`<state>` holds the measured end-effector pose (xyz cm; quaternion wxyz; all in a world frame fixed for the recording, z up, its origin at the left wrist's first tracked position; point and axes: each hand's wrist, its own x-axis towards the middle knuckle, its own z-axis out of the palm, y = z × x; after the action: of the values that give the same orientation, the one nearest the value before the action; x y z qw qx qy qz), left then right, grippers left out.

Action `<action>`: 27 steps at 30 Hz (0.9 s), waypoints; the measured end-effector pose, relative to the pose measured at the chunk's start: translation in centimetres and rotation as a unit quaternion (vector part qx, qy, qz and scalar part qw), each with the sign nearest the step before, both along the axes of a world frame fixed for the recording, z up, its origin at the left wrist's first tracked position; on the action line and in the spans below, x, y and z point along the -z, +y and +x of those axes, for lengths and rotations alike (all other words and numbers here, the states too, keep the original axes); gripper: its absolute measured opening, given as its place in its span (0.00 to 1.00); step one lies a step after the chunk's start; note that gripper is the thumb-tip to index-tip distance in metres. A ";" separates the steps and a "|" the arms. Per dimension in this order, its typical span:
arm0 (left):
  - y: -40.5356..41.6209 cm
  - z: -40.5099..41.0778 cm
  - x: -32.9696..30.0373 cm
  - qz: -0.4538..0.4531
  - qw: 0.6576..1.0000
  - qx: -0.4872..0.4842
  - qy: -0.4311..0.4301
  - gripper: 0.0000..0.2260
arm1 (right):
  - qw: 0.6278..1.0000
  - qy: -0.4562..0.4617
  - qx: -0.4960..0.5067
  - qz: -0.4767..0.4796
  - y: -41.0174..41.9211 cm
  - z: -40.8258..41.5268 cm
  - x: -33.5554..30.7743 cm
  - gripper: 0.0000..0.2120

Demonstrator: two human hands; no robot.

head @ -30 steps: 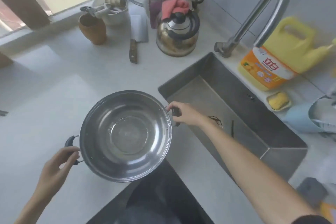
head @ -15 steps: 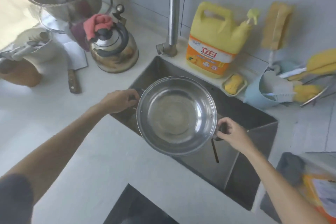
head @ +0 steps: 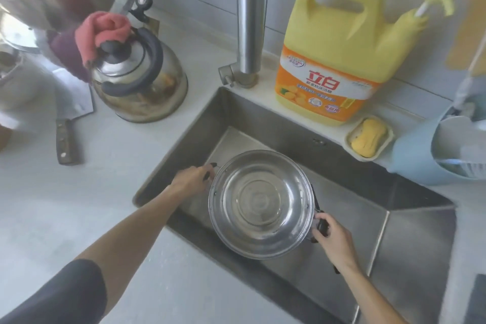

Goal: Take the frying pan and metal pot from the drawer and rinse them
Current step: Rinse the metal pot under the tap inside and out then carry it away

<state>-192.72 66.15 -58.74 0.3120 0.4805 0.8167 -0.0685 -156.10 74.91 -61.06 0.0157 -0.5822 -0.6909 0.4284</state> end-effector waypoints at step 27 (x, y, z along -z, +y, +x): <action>14.0 -1.8 -9.4 0.422 0.888 -0.172 0.063 0.12 | 0.998 0.028 0.041 -0.037 0.0 -0.8 3.0 0.15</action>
<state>-194.55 80.14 -49.32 0.0344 0.4139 0.8563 0.3070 -156.93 74.87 -64.03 0.0303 -0.5979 -0.6494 0.4689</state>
